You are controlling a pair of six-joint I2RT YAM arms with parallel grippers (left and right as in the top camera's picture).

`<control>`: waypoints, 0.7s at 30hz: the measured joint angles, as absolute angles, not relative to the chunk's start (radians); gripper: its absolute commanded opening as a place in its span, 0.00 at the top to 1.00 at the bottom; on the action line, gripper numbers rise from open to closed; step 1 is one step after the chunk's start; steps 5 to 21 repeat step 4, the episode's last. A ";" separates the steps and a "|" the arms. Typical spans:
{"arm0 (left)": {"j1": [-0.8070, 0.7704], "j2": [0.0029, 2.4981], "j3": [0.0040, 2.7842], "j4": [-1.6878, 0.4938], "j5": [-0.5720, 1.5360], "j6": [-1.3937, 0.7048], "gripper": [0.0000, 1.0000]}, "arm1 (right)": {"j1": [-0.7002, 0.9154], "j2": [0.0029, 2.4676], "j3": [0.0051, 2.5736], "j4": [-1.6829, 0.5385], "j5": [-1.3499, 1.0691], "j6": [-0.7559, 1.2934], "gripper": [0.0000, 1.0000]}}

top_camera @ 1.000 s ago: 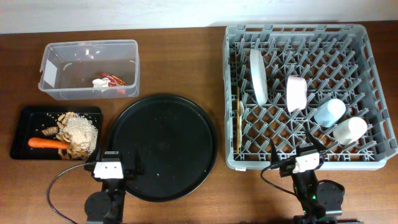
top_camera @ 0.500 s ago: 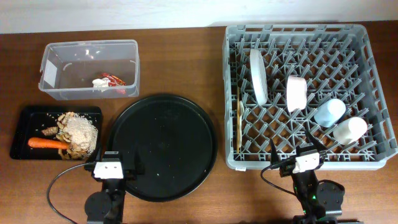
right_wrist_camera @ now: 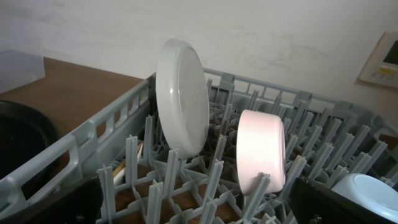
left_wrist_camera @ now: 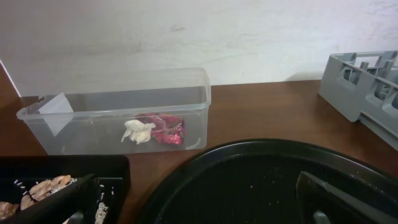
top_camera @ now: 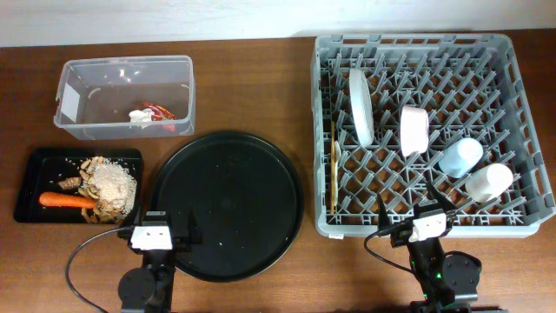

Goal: Sort waste into correct bins and load items into the dishwasher rack

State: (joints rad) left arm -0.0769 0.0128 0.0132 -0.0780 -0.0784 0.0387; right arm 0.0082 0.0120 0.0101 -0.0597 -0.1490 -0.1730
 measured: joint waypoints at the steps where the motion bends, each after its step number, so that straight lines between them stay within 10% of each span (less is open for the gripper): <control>1: -0.077 0.013 0.013 -0.078 -0.078 0.039 0.01 | 0.008 0.012 0.010 -0.060 -0.149 -0.173 0.01; 21: -0.077 0.013 0.013 -0.078 -0.078 0.039 0.01 | 0.008 0.012 0.010 -0.060 -0.149 -0.173 0.01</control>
